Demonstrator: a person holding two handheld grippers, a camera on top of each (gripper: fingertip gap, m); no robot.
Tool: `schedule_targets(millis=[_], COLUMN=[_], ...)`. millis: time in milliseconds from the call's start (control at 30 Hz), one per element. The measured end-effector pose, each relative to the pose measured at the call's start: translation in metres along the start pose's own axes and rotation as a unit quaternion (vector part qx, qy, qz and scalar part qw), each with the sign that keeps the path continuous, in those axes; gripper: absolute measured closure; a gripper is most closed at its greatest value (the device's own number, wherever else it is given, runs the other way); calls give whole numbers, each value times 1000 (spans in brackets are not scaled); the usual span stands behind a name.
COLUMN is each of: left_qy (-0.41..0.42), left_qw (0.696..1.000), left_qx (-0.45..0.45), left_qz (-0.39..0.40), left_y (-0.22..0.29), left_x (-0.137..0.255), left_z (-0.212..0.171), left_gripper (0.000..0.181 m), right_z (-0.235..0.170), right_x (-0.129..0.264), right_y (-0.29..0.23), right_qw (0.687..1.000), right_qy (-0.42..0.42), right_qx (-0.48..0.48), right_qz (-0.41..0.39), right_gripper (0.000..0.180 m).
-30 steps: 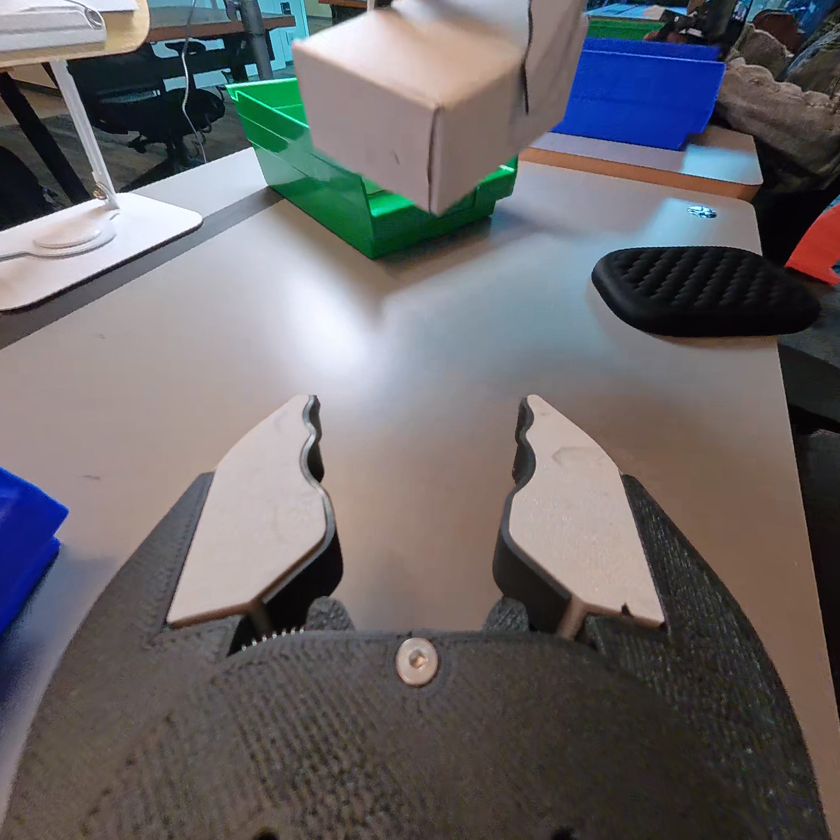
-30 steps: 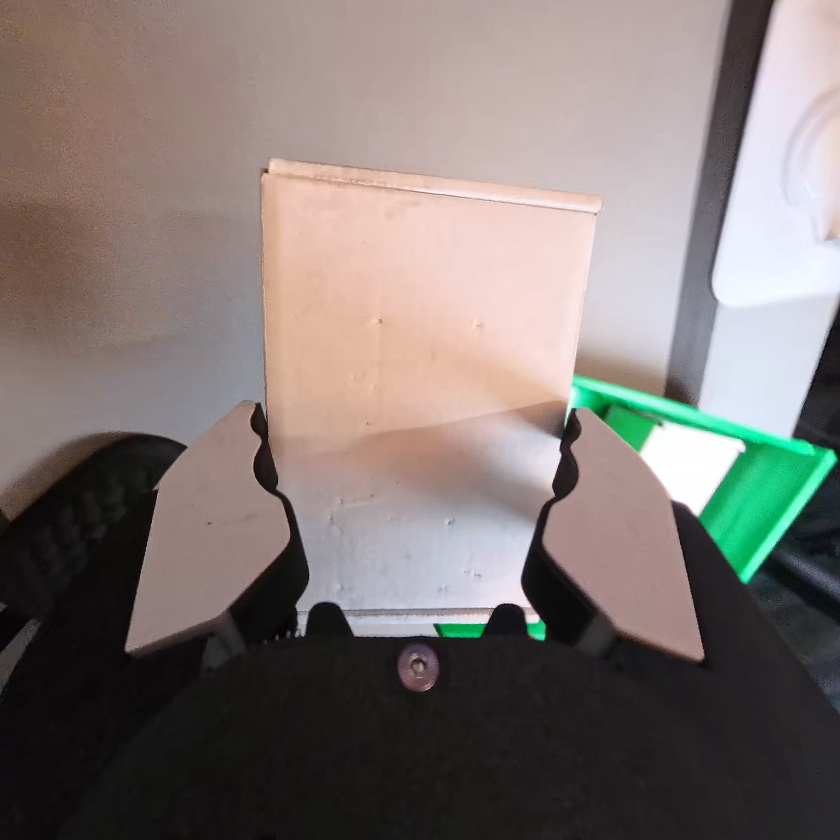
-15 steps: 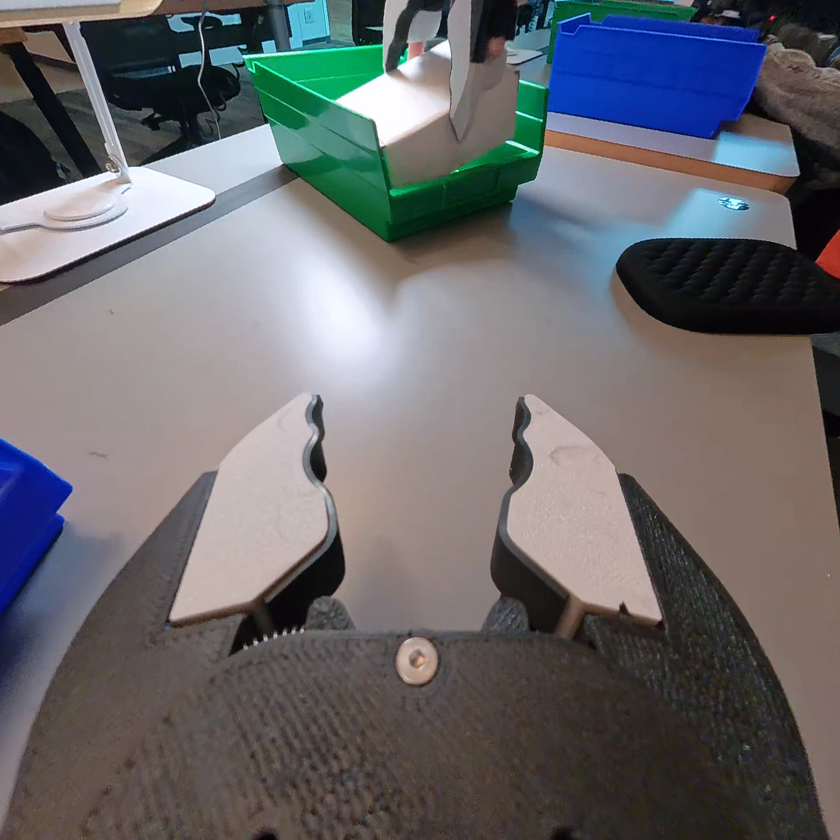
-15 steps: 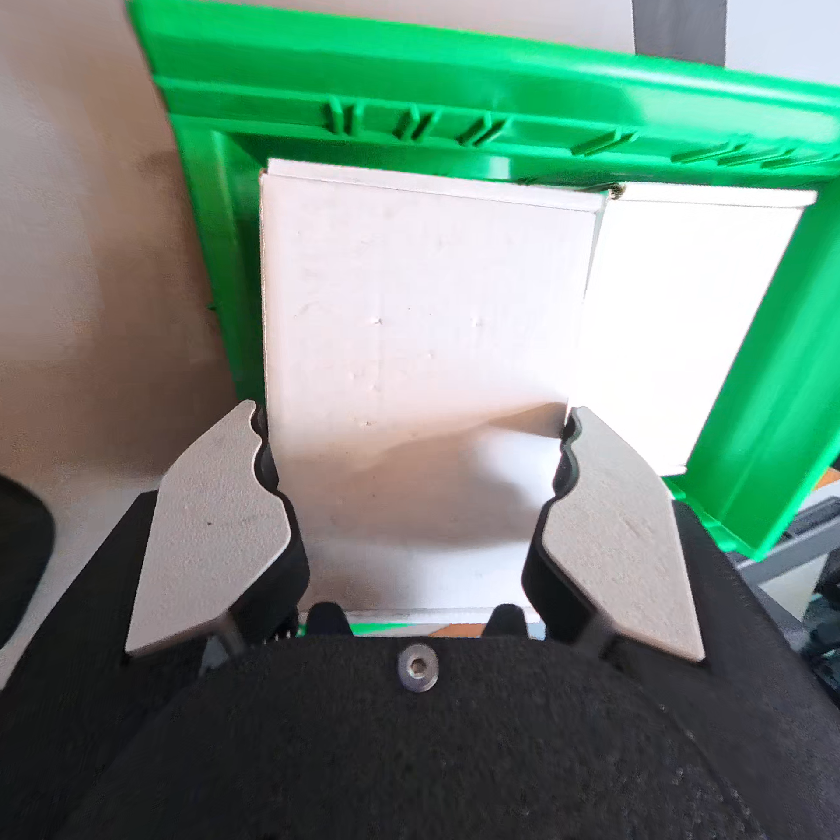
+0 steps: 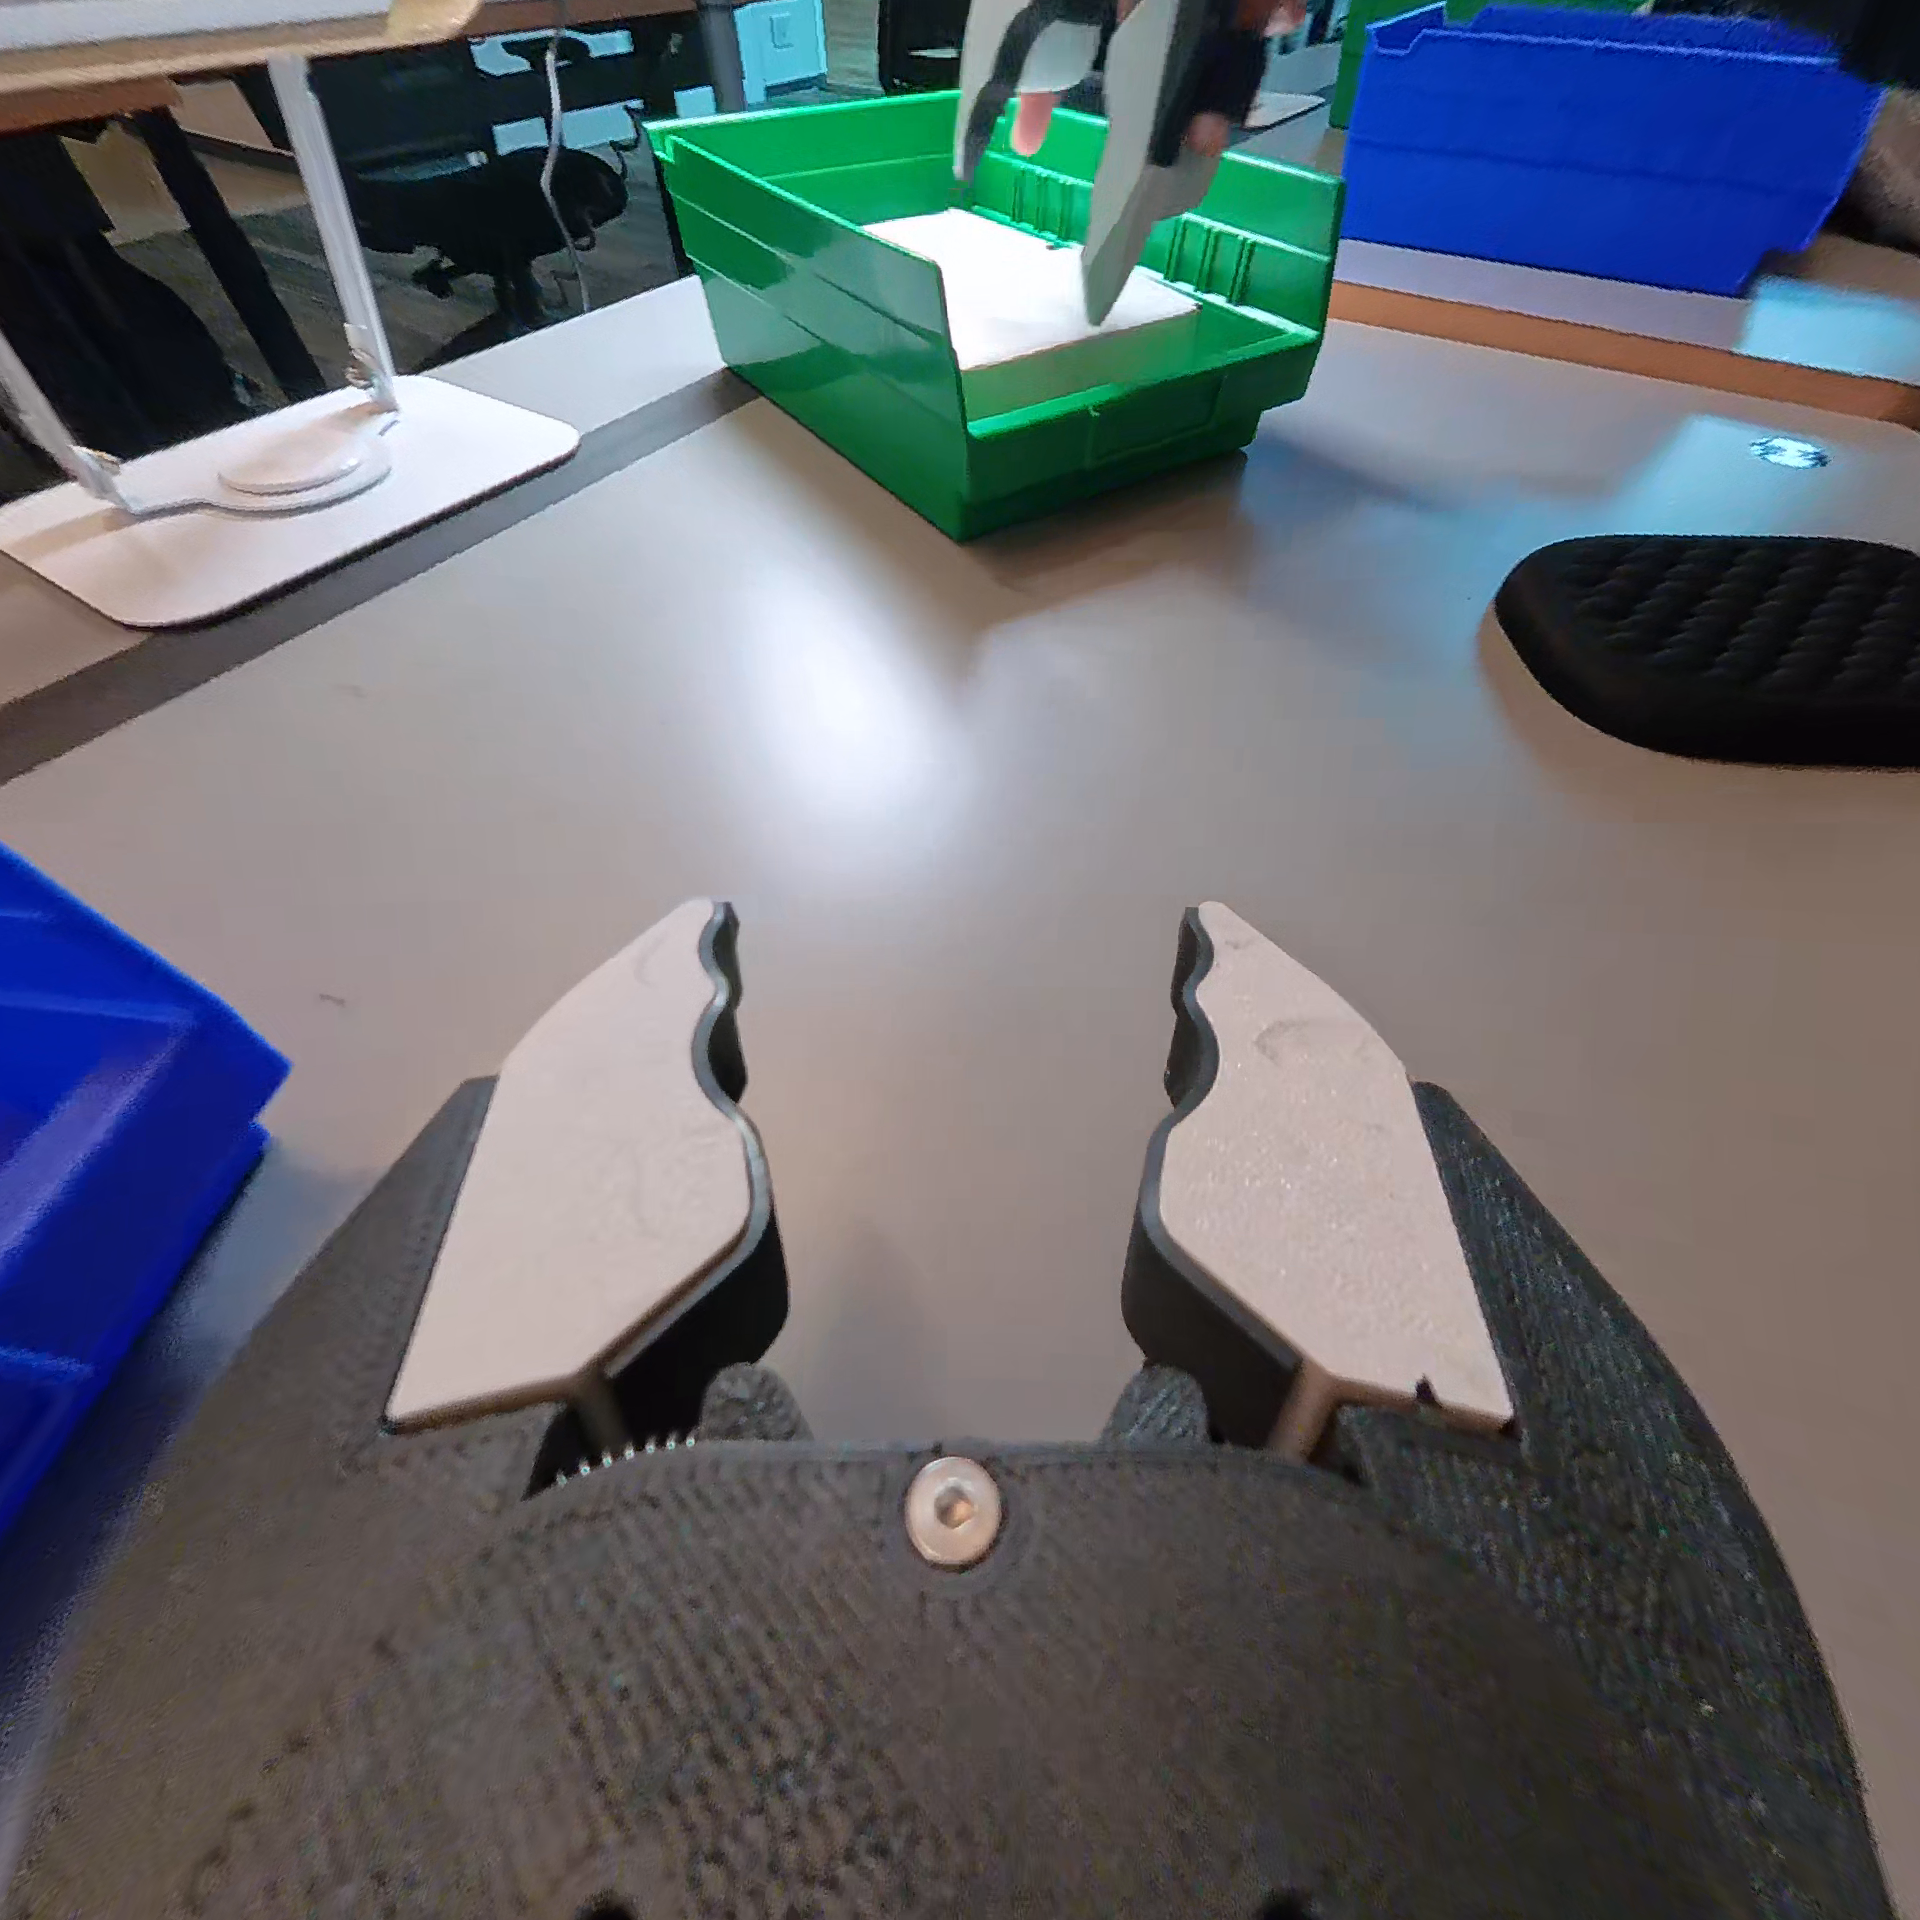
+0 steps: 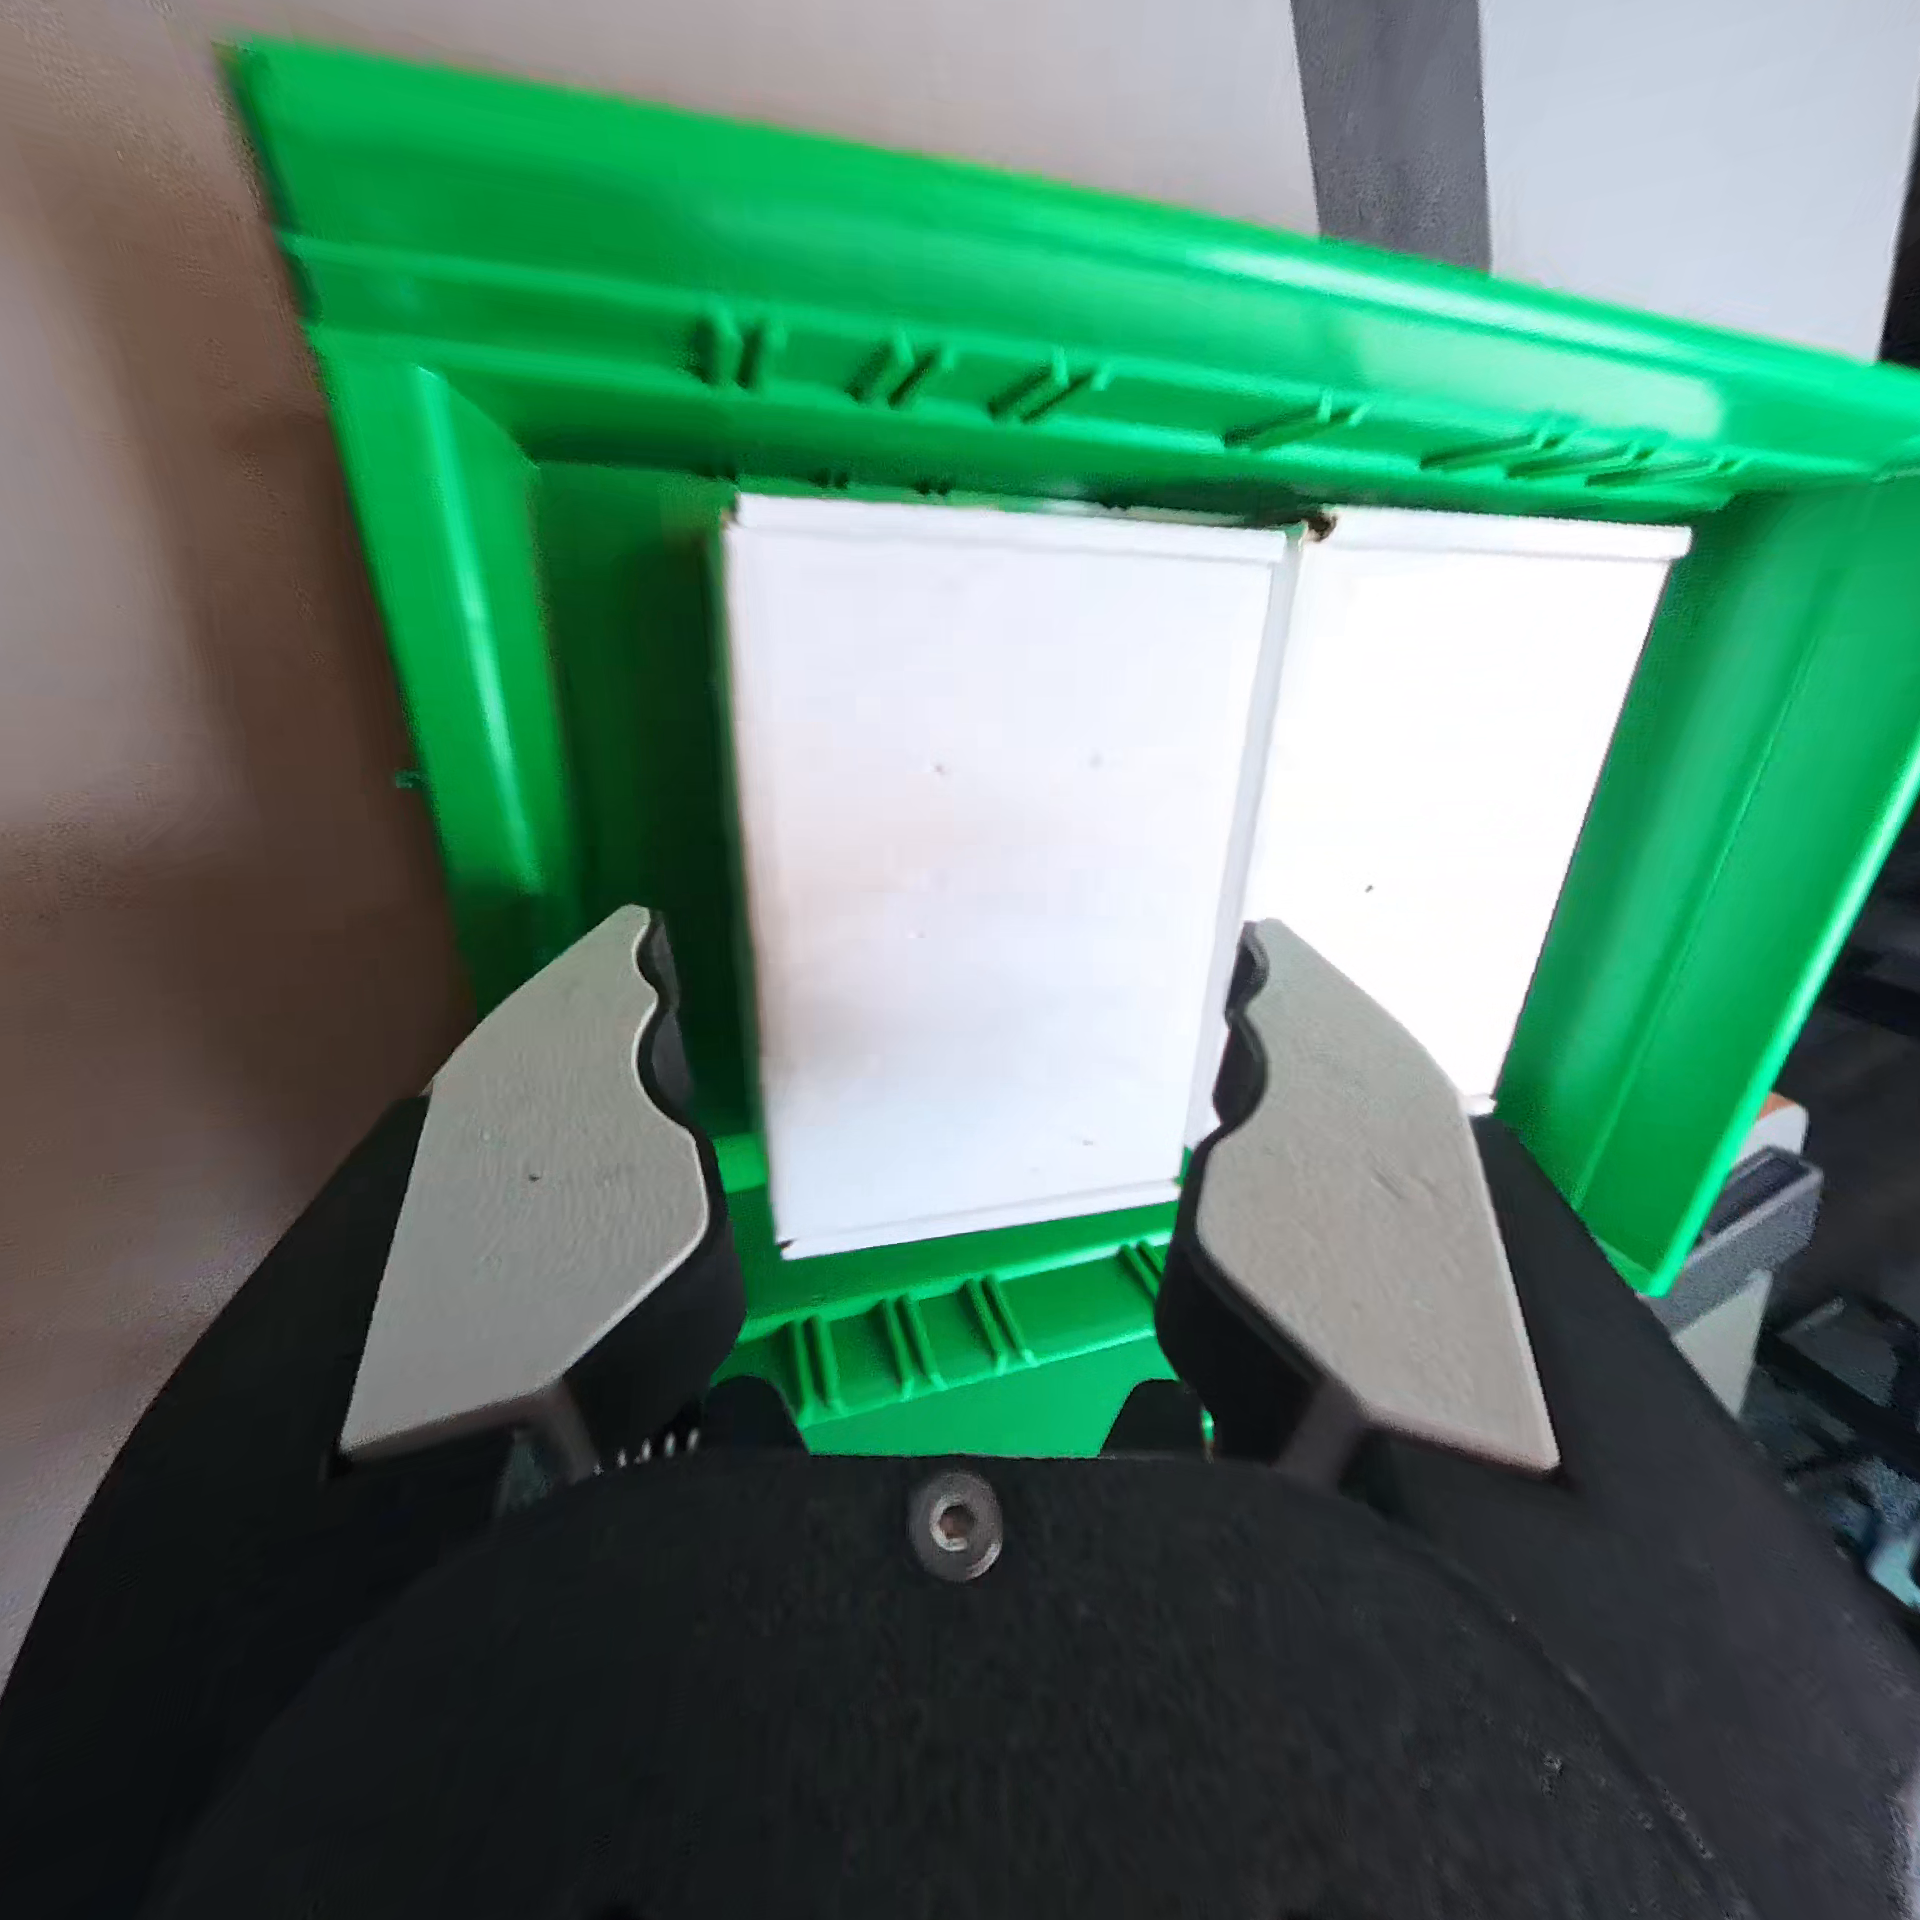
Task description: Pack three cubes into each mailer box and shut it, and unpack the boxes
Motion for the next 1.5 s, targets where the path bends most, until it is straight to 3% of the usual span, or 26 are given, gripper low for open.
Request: schedule_targets(millis=[100,267,433,567,633,700,733,1033,1300,1500], left_qy=[-6,-89,-233,-340,-371,-383,-387,-373,-341,-300], left_qw=[999,971,942,918,909,908,906,906,904,897], left_qx=[-22,-104,-97,-81,-84,-93,-101,-162,-257,-325], left_qz=[42,198,221,186,172,144,141,117,26,-1], left_y=[-19,-92,-149,-175,-182,-180,-180,-147,-77,-61], left_x=[10,51,69,64,60,55,52,14,-50,-96], left_z=[3,1,-34,-70,-82,-84,-83,-67,-41,-20], left_gripper=[104,110,111,112,126,147,149,149,149,148], right_z=[7,-3,-16,-10,-5,2,5,13,25,38], right_x=[17,10,-17,-32,-35,-38,-39,-29,-8,9], right_y=[-25,-79,-93,-92,-89,-86,-85,-119,-191,-227], right_qw=[999,998,998,998,998,998,998,994,983,976], right_qy=[38,19,-22,-30,-26,-11,-1,16,45,102], right_qx=[-2,21,47,58,65,64,64,103,177,184], right_qz=[23,62,30,20,11,2,-1,-17,-19,-51], right_gripper=[93,103,106,115,124,144,152,152,151,146])
Point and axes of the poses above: each gripper's, where its closed fingertips meet, x back along the fingers, z out of its top, y = z × x across the jaws, the point moved 2 cm from there along x, back along the fingers, and after that the axes turned 2 degrees about -y, right-handed, at the moved point
